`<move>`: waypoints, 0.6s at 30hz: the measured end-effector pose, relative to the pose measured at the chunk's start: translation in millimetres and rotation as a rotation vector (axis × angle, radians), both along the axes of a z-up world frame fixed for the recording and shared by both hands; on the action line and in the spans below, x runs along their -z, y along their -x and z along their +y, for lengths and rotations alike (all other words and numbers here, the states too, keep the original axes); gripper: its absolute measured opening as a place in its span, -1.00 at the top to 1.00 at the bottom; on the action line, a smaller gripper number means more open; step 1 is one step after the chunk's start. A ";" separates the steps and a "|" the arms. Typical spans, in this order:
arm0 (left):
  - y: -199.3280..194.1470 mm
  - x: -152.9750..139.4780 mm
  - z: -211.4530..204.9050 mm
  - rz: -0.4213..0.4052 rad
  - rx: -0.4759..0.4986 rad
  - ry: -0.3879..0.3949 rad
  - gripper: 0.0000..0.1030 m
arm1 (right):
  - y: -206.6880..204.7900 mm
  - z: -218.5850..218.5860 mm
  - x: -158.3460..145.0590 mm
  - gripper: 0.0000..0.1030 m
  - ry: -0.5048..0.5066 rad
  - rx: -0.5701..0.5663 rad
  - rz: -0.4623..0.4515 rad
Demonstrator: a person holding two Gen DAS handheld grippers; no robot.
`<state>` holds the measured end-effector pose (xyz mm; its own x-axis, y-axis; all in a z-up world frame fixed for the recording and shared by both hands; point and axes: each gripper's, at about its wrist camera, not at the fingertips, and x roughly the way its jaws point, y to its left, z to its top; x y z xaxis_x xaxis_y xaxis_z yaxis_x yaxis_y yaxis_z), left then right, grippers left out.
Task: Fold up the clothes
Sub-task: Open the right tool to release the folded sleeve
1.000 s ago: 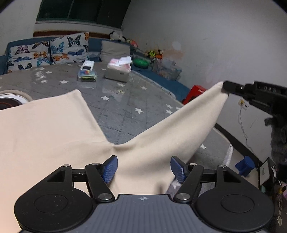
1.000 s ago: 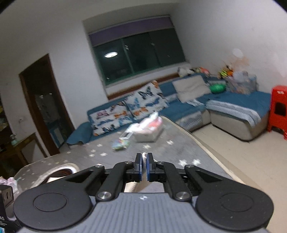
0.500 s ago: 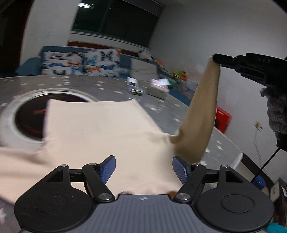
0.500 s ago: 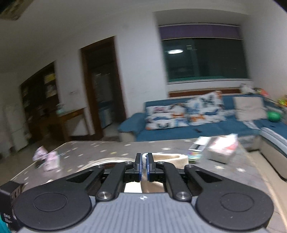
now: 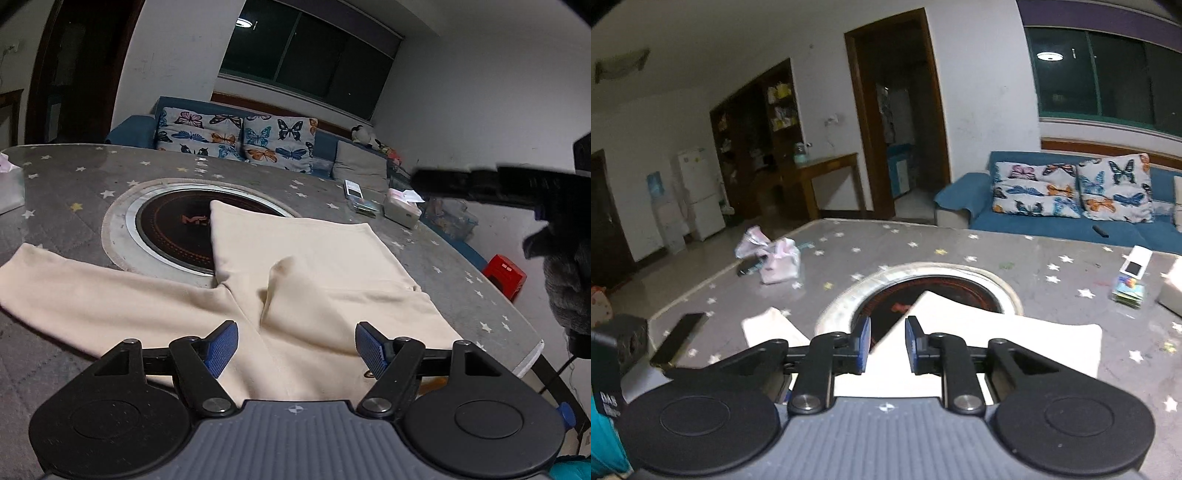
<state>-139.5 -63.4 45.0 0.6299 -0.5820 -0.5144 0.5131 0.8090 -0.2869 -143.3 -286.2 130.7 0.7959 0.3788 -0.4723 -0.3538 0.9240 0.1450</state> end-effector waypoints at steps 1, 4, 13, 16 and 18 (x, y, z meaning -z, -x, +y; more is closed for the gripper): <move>-0.2 -0.3 0.9 -0.002 -0.004 -0.004 -0.39 | 2.6 -6.5 1.9 0.62 0.016 0.011 0.010; -1.0 -1.8 -0.9 -0.014 -0.009 -0.021 -0.38 | 12.1 -25.2 16.2 0.62 0.083 0.038 0.074; -27.6 9.8 -37.6 -0.025 -0.023 -0.121 -0.14 | 45.1 -57.2 68.0 0.62 0.183 0.037 0.250; -34.1 15.0 -42.0 -0.004 -0.030 -0.141 0.23 | 46.8 -56.4 81.5 0.62 0.186 0.011 0.266; -34.0 16.3 -43.7 -0.003 -0.024 -0.154 0.57 | 47.3 -56.2 86.8 0.62 0.197 -0.004 0.284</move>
